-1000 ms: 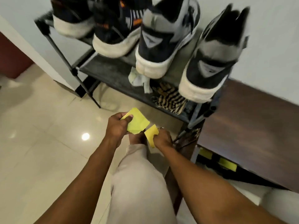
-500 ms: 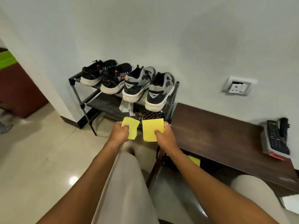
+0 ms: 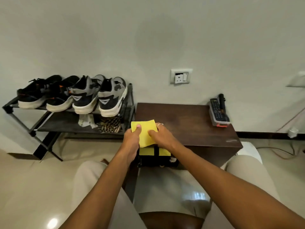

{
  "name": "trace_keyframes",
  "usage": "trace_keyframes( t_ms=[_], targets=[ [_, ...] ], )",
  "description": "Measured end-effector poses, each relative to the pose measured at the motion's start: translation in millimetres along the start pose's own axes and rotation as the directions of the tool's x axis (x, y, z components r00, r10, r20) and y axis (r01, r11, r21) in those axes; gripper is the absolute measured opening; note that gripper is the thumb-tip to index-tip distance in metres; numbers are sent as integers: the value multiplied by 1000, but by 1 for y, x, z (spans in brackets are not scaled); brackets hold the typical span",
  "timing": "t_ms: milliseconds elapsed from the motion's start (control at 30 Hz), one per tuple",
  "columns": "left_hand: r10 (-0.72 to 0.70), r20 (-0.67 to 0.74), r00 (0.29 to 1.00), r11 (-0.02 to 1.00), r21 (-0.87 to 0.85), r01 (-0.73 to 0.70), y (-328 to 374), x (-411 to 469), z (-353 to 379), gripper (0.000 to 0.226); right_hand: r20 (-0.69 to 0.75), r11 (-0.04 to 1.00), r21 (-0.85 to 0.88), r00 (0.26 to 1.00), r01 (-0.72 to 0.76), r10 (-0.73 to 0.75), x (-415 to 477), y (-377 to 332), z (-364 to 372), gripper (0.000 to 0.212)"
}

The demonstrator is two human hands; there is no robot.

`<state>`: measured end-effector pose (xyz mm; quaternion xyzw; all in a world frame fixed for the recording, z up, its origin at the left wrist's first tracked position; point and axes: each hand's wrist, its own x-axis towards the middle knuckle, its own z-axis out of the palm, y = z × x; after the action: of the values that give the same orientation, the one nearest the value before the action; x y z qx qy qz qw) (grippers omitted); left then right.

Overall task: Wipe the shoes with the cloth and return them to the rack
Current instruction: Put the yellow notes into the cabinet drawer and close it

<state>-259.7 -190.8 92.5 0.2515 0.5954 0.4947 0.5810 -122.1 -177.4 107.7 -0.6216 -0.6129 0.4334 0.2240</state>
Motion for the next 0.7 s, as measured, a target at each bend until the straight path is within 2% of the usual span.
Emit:
trace_keyframes(
  t_ms=[133, 267, 333, 400, 533, 700],
  targets=[
    [-4, 66, 998, 989, 145, -6, -20, -4, 43, 24, 1, 998, 0, 998, -64, 64, -14, 26, -28, 31],
    [-82, 81, 993, 976, 208, 63, -34, -13, 72, 20, 42, 939, 231, 966, -257, 254, -21, 56, -45, 32],
    [-107, 88, 990, 973, 215, 86, -41, -15, 76, 22, 61, 905, 292, 950, -310, 305, -23, 71, -49, 31],
    [-122, 69, 990, 969, 222, 104, -48, -14, 77, 25, 61, 908, 287, 951, -307, 302, -26, 84, -50, 30],
    [-144, 31, 989, 952, 276, 130, -55, -15, 75, 29, -40, 958, 202, 975, -205, 217, -24, 95, -52, 30],
    [-87, -41, 995, 936, 338, 96, -50, -20, 77, 44, 59, 920, 330, 977, -212, 204, -16, 92, -53, 28]
  ],
)
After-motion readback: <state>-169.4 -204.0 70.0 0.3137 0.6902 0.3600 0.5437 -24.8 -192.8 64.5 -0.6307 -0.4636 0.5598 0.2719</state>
